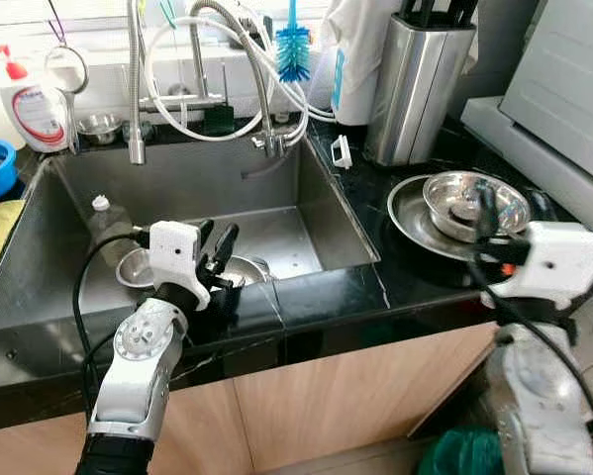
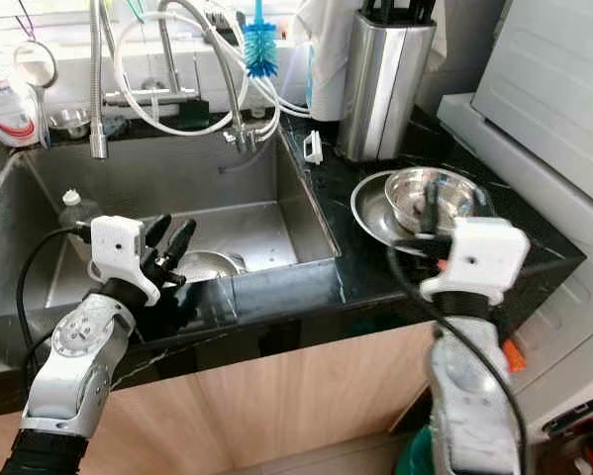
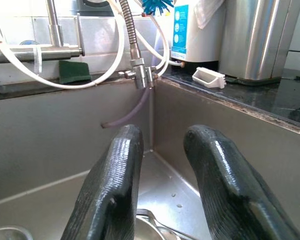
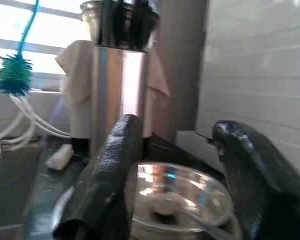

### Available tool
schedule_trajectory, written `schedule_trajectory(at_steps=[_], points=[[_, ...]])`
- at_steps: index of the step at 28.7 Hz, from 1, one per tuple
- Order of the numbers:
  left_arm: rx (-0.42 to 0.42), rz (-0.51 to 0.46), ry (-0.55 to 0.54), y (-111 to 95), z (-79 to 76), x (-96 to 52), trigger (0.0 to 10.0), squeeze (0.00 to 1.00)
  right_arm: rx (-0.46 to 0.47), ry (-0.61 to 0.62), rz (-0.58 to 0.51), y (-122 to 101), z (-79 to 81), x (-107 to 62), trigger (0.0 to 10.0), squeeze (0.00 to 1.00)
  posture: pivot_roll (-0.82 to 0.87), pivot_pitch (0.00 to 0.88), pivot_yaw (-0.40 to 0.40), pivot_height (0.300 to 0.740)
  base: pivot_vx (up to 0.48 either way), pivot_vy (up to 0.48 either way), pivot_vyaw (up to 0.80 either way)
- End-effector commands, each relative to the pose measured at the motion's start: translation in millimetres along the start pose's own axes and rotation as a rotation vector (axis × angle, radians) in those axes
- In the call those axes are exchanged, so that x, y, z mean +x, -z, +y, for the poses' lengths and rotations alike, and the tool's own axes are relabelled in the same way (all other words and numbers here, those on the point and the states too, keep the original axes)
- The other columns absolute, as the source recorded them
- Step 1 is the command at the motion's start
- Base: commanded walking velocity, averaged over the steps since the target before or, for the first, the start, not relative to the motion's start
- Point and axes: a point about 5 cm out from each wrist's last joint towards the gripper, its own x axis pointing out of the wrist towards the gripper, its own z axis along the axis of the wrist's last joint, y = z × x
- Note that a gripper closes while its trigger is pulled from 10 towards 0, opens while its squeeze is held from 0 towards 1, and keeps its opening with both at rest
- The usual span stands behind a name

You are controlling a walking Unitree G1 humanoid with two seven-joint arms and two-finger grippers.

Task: Kitchen organization

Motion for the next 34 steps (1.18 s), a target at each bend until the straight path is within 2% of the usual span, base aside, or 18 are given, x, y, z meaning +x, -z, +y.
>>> schedule_trajectory(at_steps=[1, 4, 8, 12, 23, 30, 34], points=[[0.007, 0.000, 0.002, -1.0, 1.1, -1.5, 10.0, 0.00, -0.047, 0.046, -0.009, 0.0, -18.5, 0.2, 10.0, 0.00, 0.05, 0.009, -0.017, 0.740, 0.000, 0.000, 0.00], [0.008, 0.001, 0.001, -0.2, 0.9, -1.5, 10.0, 0.00, -0.070, 0.074, -0.010, 0.5, -29.5, 1.1, 10.0, 0.00, 0.04, 0.009, -0.017, 0.740, 0.000, 0.000, 0.00], [0.008, -0.001, 0.005, -0.2, -1.4, -1.0, 10.0, 0.00, -0.052, 0.020, 0.018, 5.0, -35.7, -0.9, 10.0, 0.00, 0.05, 0.010, -0.017, 0.740, 0.000, 0.000, 0.00], [0.011, -0.001, 0.005, -0.8, -0.1, -1.5, 10.0, 0.00, -0.079, 0.034, 0.028, 8.5, -48.5, -2.6, 10.0, 0.00, 0.05, 0.010, -0.015, 0.740, 0.000, 0.000, 0.00], [0.042, -0.003, 0.029, -1.4, 0.0, -3.5, 10.0, 0.00, -0.072, -0.041, 0.048, 17.9, -45.0, -5.5, 10.0, 0.00, 0.04, 0.010, -0.018, 0.740, 0.000, 0.000, 0.00], [0.171, -0.016, 0.036, -14.2, 27.9, -6.8, 10.0, 0.00, -0.072, -0.055, 0.034, 15.0, -42.6, -4.2, 10.0, 0.00, 0.06, 0.012, -0.017, 0.740, 0.000, 0.000, 0.00], [0.256, -0.008, 0.035, -21.2, 49.2, -9.7, 10.0, 0.00, -0.077, -0.065, 0.029, 14.5, -42.0, -4.3, 10.0, 0.00, 0.06, 0.013, -0.014, 0.740, 0.000, 0.000, 0.00]])
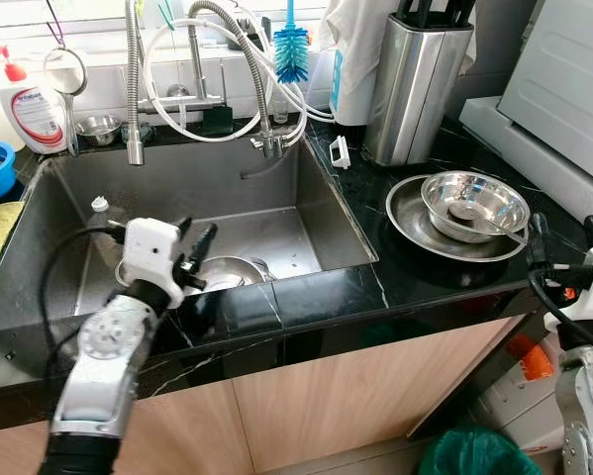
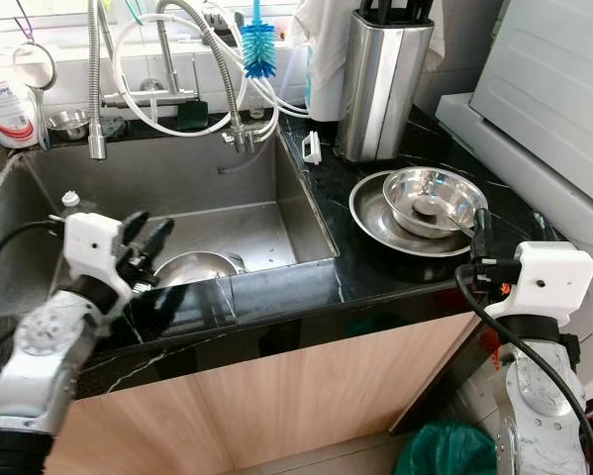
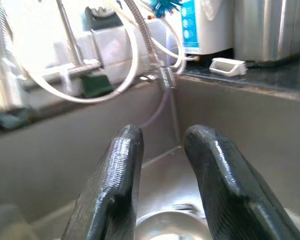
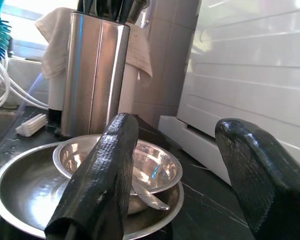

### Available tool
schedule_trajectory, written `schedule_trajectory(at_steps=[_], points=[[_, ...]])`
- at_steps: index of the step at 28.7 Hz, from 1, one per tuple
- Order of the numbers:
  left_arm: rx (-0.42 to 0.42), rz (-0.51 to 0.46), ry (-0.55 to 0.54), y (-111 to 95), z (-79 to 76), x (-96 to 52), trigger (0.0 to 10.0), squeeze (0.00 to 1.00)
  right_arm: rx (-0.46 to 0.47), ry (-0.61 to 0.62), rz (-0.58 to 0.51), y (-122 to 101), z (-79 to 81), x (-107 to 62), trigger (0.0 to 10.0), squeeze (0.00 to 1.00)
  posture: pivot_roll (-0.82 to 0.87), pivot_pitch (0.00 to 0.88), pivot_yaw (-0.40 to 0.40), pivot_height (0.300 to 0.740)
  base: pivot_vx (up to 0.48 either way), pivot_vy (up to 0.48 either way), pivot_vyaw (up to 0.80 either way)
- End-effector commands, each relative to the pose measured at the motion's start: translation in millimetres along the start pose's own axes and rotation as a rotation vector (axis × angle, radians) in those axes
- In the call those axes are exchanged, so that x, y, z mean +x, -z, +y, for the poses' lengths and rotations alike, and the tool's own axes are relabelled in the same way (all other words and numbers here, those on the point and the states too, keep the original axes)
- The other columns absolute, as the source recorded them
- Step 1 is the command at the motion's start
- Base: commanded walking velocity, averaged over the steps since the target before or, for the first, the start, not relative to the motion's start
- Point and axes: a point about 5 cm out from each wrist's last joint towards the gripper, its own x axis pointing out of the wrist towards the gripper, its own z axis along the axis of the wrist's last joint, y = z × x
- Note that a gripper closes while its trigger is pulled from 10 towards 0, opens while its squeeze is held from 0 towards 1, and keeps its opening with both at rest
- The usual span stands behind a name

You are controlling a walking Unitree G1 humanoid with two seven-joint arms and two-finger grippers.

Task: Kitchen organization

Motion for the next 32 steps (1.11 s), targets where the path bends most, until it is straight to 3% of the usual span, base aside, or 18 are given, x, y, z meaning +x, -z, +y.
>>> schedule_trajectory(at_steps=[1, 6, 19, 20, 26, 27, 28, 29, 30, 32], points=[[0.039, -0.011, 0.002, -3.0, 5.6, 0.8, 10.0, 0.00, -0.009, -0.010, -0.015, -3.2, -0.6, 0.9, 10.0, 0.00, 0.06, 0.013, -0.014, 0.740, 0.000, 0.000, 0.00], [0.063, -0.003, 0.026, -2.8, 7.6, -5.4, 10.0, 0.00, -0.021, -0.018, 0.000, 0.0, -4.5, -2.3, 10.0, 0.00, 0.05, 0.017, -0.015, 0.740, 0.000, 0.000, 0.00], [0.006, -0.014, 0.037, 0.3, -7.7, -1.2, 10.0, 0.00, 0.001, 0.022, 0.082, 24.5, -16.5, -13.3, 10.0, 0.00, 0.04, 0.002, -0.005, 0.740, 0.000, 0.000, 0.00], [0.002, -0.014, 0.035, 0.4, -8.2, -1.5, 10.0, 0.00, 0.023, 0.008, 0.074, 23.9, -14.8, -12.4, 10.0, 1.00, 0.04, 0.001, -0.005, 0.740, 0.000, 0.000, 0.00], [-0.015, -0.017, 0.025, 0.5, -12.0, -2.0, 10.0, 0.00, 0.057, -0.010, 0.048, 22.9, -10.4, -8.3, 10.0, 1.00, 0.05, 0.000, -0.004, 0.740, 0.000, 0.000, 0.00], [-0.019, -0.019, 0.023, 0.3, -13.0, -2.1, 10.0, 0.00, 0.061, -0.019, 0.045, 23.2, -8.9, -7.4, 10.0, 0.64, 0.04, 0.000, -0.004, 0.740, 0.000, 0.000, 0.00], [-0.019, -0.019, 0.023, 0.3, -13.0, -2.1, 10.0, 0.00, 0.061, -0.019, 0.045, 23.2, -8.9, -7.4, 10.0, 0.64, 0.04, 0.000, -0.004, 0.740, 0.000, 0.000, 0.00], [-0.022, -0.019, 0.020, 0.4, -13.7, -2.2, 10.0, 0.00, 0.061, -0.027, 0.045, 23.8, -7.8, -6.8, 10.0, 0.07, 0.04, 0.000, -0.003, 0.740, 0.000, 0.000, 0.00], [-0.031, -0.020, 0.013, 0.7, -15.1, -2.0, 10.0, 0.00, 0.076, -0.031, 0.049, 26.4, -7.1, -5.9, 10.0, 0.00, 0.04, 0.000, -0.003, 0.740, 0.000, 0.000, 0.00], [-0.039, -0.022, 0.007, 0.8, -16.3, -1.9, 10.0, 0.00, 0.081, -0.031, 0.053, 28.8, -7.2, -5.2, 10.0, 0.00, 0.04, 0.000, -0.002, 0.740, 0.000, 0.000, 0.00]])
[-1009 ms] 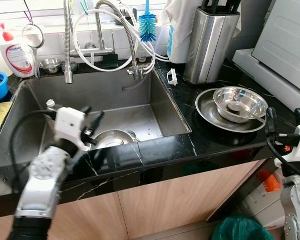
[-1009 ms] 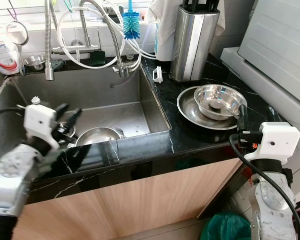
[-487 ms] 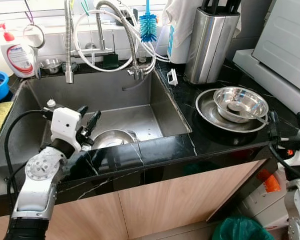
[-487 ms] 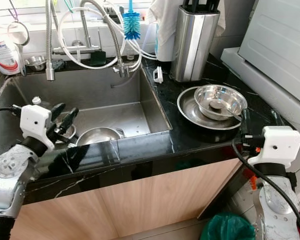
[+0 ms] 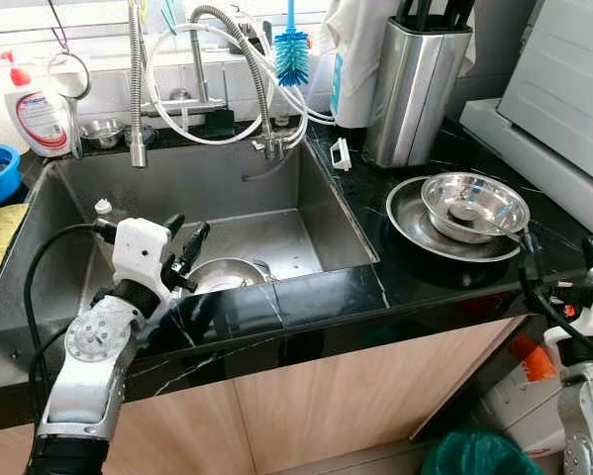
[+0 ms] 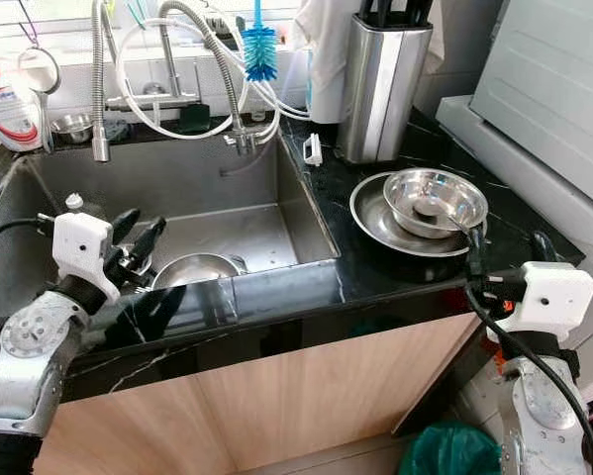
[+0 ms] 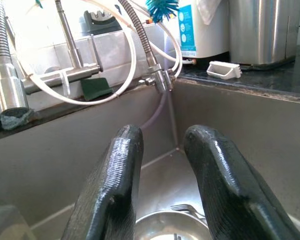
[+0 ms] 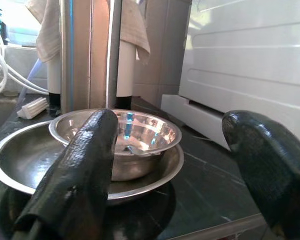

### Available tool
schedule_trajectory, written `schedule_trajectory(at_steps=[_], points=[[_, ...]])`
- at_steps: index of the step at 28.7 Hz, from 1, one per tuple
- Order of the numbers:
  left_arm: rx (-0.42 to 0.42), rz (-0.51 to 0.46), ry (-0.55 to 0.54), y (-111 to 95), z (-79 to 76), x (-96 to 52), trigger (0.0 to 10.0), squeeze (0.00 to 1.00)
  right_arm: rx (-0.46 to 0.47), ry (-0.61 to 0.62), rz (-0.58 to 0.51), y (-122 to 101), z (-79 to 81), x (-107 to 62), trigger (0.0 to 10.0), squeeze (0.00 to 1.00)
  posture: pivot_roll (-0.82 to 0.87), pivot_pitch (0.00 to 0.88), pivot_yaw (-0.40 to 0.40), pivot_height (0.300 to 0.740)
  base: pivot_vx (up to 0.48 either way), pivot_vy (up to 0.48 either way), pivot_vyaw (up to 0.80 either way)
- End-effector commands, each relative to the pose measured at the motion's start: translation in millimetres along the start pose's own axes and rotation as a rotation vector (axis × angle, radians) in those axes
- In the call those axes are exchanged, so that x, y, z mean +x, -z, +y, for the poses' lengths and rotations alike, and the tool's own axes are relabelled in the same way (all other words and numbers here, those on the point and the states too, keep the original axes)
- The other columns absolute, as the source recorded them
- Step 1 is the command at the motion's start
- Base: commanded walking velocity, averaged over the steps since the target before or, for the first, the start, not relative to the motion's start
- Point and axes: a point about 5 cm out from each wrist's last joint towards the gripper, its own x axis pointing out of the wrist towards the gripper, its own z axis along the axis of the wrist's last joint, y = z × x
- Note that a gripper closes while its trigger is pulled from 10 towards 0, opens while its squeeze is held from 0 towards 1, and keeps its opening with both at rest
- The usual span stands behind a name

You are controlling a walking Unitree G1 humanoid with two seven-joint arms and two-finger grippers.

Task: Kitchen organization

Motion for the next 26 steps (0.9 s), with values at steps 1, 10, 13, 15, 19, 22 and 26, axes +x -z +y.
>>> schedule_trajectory(at_steps=[1, 10, 13, 15, 19, 22, 26], points=[[0.008, -0.019, 0.003, -5.2, -3.8, -0.8, 10.0, 0.00, 0.014, 0.003, 0.000, 3.1, -1.1, 1.3, 10.0, 0.00, 0.04, 0.000, -0.003, 0.740, 0.000, 0.000, 0.00], [0.057, -0.055, -0.053, -8.6, 3.4, -8.1, 10.0, 0.00, 0.009, 0.007, -0.003, 5.8, -2.5, 0.8, 10.0, 0.00, 0.04, 0.000, 0.004, 0.740, 0.000, 0.000, 0.00], [0.058, -0.037, -0.038, -5.9, 3.2, -9.7, 10.0, 0.00, 0.008, 0.006, -0.007, 5.5, -2.5, 0.8, 10.0, 0.00, 0.04, 0.000, 0.005, 0.740, 0.000, 0.000, 0.00], [0.061, -0.033, -0.037, -4.9, 3.2, -10.3, 10.0, 0.00, 0.004, 0.003, -0.010, 4.9, -2.4, 1.2, 10.0, 0.00, 0.04, 0.000, 0.006, 0.740, 0.000, 0.000, 0.00], [0.056, -0.026, -0.061, -1.2, 5.1, -12.5, 10.0, 0.00, 0.001, 0.003, -0.006, 6.8, -2.5, 1.4, 10.0, 0.00, 0.04, 0.000, 0.007, 0.740, 0.000, 0.000, 0.00], [0.056, -0.023, -0.064, 0.3, 5.3, -13.7, 10.0, 0.00, 0.001, 0.005, -0.005, 7.1, -2.4, 1.3, 10.0, 0.00, 0.04, 0.000, 0.008, 0.740, 0.000, 0.000, 0.00], [0.062, -0.022, -0.081, 1.4, 6.2, -15.6, 10.0, 0.00, 0.003, 0.012, -0.005, 7.3, -2.8, 1.0, 10.0, 0.00, 0.04, 0.000, 0.006, 0.740, 0.000, 0.000, 0.00]])
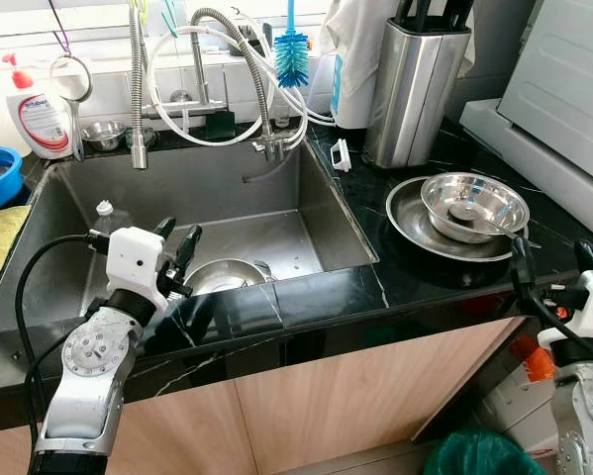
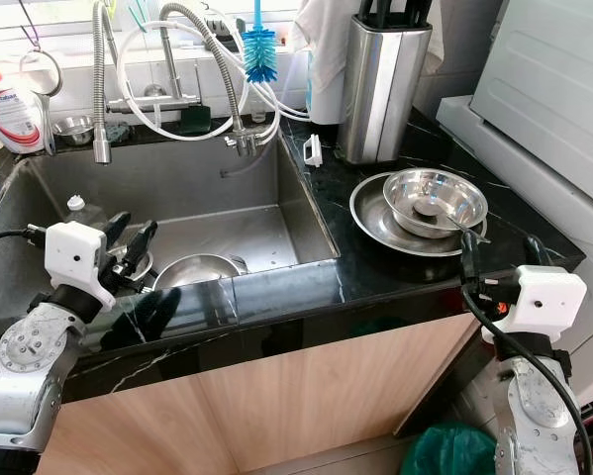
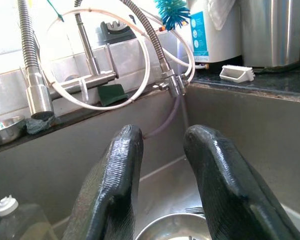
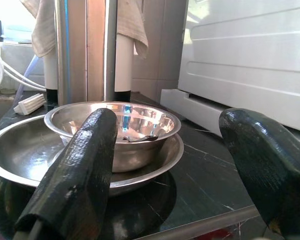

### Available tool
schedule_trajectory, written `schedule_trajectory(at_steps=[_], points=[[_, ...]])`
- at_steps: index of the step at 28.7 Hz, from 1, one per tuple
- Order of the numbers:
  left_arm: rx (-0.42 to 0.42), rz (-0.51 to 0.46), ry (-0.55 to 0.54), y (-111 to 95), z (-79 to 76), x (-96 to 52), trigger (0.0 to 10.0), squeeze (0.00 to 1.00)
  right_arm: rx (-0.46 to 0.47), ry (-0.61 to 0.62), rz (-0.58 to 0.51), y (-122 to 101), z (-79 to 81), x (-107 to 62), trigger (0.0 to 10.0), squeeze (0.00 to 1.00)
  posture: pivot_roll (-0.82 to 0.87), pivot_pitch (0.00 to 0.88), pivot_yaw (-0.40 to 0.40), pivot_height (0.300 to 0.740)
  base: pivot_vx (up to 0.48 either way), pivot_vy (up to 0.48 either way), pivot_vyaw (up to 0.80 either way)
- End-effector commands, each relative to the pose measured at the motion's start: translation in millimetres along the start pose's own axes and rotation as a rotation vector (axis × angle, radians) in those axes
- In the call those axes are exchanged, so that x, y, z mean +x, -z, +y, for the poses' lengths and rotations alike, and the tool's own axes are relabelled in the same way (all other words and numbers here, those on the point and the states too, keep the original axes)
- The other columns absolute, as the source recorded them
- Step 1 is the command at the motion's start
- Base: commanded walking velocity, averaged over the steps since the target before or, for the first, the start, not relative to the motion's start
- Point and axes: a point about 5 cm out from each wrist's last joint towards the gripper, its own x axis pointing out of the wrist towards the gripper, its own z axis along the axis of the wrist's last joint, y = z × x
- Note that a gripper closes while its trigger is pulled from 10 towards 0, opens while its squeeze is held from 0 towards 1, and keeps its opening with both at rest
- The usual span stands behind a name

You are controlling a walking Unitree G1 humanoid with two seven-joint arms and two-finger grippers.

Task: Kitchen organization

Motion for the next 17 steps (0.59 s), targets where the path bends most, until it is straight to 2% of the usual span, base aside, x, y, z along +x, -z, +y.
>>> schedule_trajectory(at_steps=[1, 4, 9, 17], points=[[0.019, 0.005, -0.032, 1.4, 5.5, -3.1, 10.0, 0.00, 0.003, 0.011, -0.008, -0.9, -1.9, 1.1, 10.0, 0.00, 0.04, 0.000, 0.005, 0.740, 0.000, 0.000, 0.00], [0.022, 0.002, -0.042, 1.1, 5.9, -2.7, 10.0, 0.00, 0.005, 0.013, -0.003, 1.2, -1.4, 0.2, 10.0, 0.00, 0.04, 0.000, 0.004, 0.740, 0.000, 0.000, 0.00], [0.016, -0.008, -0.037, -1.1, 1.5, -1.1, 10.0, 0.00, 0.039, -0.068, 0.036, 6.9, 5.4, 0.8, 10.0, 0.00, 0.04, 0.003, 0.004, 0.740, 0.000, 0.000, 0.00], [0.012, -0.013, -0.032, -2.9, 0.8, 0.0, 10.0, 0.00, 0.037, -0.044, 0.020, 5.5, 3.5, 7.8, 10.0, 0.00, 0.04, 0.008, 0.006, 0.740, 0.000, 0.000, 0.00]])
